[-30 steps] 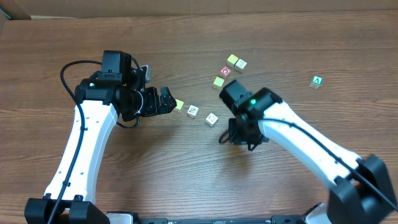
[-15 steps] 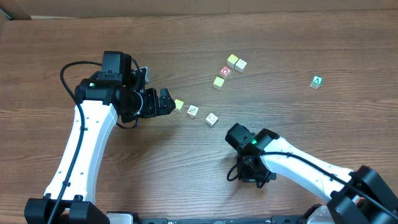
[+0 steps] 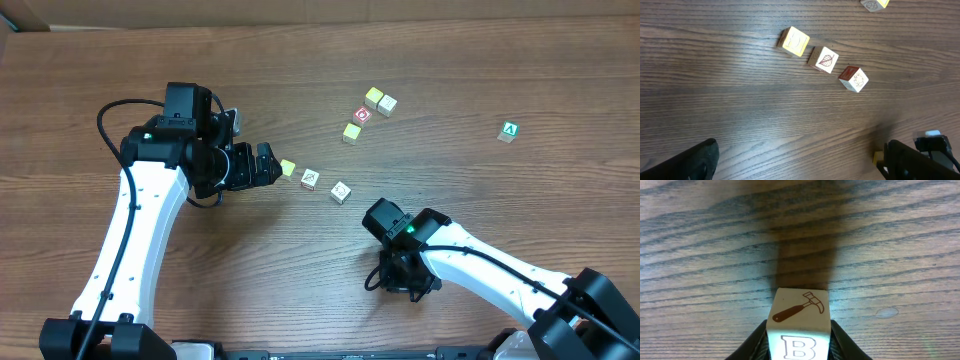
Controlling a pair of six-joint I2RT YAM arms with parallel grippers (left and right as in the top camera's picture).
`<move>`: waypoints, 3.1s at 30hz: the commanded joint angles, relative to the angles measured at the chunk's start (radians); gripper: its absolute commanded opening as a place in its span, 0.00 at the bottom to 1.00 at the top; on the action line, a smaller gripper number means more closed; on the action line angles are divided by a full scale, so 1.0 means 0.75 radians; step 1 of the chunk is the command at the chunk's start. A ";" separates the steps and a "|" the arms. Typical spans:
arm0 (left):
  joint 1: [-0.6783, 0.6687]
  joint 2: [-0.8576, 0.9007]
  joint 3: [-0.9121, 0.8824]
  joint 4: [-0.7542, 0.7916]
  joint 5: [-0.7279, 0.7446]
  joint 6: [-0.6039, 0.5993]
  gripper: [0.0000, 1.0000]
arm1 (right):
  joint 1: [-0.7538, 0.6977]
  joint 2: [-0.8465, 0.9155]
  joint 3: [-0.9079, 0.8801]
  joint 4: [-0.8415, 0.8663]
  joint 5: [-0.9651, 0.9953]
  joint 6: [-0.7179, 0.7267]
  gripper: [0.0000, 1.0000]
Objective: Flip 4 blocks
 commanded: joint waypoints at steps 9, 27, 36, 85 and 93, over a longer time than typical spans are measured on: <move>-0.005 0.010 0.027 -0.004 -0.004 -0.008 1.00 | 0.005 -0.025 -0.005 -0.003 0.004 0.016 0.51; -0.014 0.013 0.027 -0.011 0.006 0.006 0.97 | 0.004 -0.065 0.858 -0.539 0.270 0.050 1.00; -0.251 0.124 0.027 0.086 -0.007 0.201 0.82 | 0.004 -0.138 1.492 -0.866 0.270 0.079 1.00; -0.558 0.700 0.342 0.255 -0.175 0.399 0.14 | 0.004 -0.301 1.648 -0.950 -0.115 0.010 0.99; -0.514 0.633 0.573 -0.113 -0.174 0.249 0.05 | 0.002 -0.302 1.648 -0.951 0.115 0.193 0.99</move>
